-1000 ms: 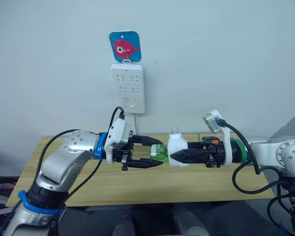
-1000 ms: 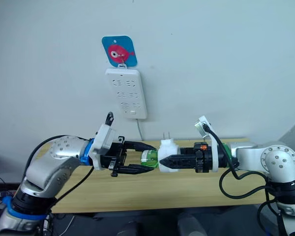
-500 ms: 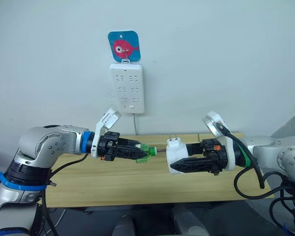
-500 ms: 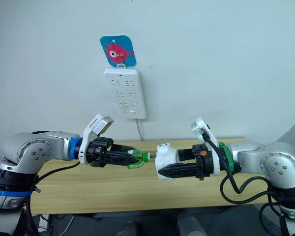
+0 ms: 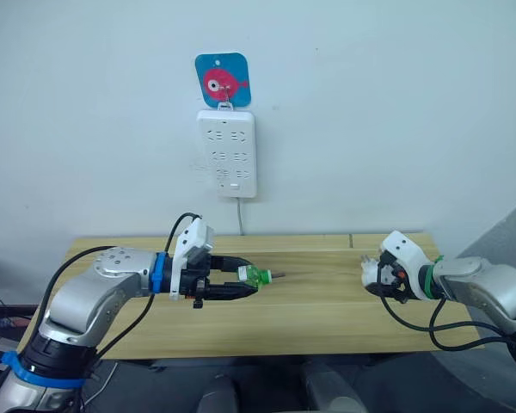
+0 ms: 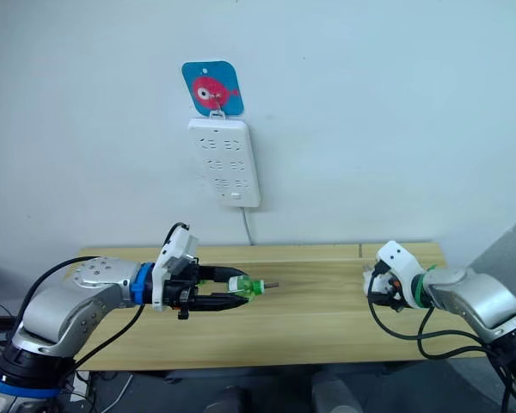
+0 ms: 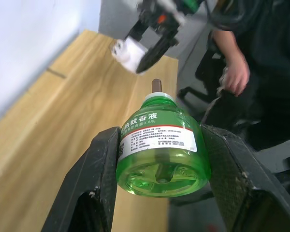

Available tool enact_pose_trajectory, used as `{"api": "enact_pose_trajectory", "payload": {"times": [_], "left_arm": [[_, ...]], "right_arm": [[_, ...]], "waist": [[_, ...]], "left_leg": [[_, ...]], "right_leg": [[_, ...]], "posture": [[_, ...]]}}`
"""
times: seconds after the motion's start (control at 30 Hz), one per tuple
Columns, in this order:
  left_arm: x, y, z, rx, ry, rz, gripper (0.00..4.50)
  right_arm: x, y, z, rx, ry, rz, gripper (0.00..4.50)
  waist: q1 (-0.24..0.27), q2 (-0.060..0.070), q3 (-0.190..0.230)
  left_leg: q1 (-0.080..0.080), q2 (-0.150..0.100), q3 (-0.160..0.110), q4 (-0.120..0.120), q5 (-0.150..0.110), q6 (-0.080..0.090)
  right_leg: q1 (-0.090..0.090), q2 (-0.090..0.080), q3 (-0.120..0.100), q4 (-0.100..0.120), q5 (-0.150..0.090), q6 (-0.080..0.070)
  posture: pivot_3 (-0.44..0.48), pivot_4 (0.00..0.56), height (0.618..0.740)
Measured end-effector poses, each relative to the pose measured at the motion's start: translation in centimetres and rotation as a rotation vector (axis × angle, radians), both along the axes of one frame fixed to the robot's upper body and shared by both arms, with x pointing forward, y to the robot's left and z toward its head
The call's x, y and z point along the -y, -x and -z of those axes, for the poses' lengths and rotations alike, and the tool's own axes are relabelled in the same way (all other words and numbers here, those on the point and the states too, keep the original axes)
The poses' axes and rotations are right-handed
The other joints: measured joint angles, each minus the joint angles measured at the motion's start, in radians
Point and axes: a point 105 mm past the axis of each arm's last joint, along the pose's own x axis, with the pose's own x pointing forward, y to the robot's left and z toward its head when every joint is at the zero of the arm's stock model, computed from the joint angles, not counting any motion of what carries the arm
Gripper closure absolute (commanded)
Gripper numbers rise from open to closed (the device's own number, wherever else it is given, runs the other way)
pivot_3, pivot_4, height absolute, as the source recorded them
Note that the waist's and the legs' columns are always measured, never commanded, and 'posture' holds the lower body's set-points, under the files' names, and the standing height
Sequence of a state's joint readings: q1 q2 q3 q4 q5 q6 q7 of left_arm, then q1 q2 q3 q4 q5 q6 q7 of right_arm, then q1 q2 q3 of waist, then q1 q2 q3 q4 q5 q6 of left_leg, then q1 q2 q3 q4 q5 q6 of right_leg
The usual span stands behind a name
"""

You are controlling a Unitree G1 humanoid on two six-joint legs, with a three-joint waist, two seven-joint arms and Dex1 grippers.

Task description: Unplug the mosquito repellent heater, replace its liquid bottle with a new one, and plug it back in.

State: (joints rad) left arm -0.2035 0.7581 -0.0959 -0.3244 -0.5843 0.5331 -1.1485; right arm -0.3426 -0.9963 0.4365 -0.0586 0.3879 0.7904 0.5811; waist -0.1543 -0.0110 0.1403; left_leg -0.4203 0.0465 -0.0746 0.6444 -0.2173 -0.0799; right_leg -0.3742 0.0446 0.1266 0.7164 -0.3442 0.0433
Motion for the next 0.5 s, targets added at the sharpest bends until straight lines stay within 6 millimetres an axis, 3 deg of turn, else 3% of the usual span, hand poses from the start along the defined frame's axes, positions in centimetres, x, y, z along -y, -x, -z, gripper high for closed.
{"api": "enact_pose_trajectory", "payload": {"times": [0.17,0.37,0.5], "left_arm": [[0.9,0.5,0.9,0.077,-0.004,-0.002,2.28],[1.4,0.6,1.6,0.133,-0.018,0.003,2.28],[1.7,0.5,1.6,0.161,-0.003,0.0,2.28]], "right_arm": [[1.4,-2.4,1.6,0.015,0.111,-0.008,1.46],[1.5,-3.0,3.8,-0.076,0.094,0.049,1.46],[1.7,-2.6,4.5,-0.12,0.077,0.072,0.18]], "waist": [[-0.005,-0.001,0.003],[0.002,-0.001,0.005],[0.01,0.0,0.006]], "left_leg": [[0.003,0.0,0.0,0.0,0.0,0.0],[0.002,0.0,0.0,0.0,0.0,0.0],[0.002,0.0,-0.001,0.0,0.0,0.0]], "right_leg": [[0.002,0.0,0.0,0.001,0.0,0.0],[0.002,0.0,0.0,0.002,0.0,0.0],[0.002,0.0,-0.001,0.002,0.0,0.0]], "posture": [[-0.121,0.121,0.704],[-0.122,0.122,0.704],[-0.129,0.12,0.704]]}}
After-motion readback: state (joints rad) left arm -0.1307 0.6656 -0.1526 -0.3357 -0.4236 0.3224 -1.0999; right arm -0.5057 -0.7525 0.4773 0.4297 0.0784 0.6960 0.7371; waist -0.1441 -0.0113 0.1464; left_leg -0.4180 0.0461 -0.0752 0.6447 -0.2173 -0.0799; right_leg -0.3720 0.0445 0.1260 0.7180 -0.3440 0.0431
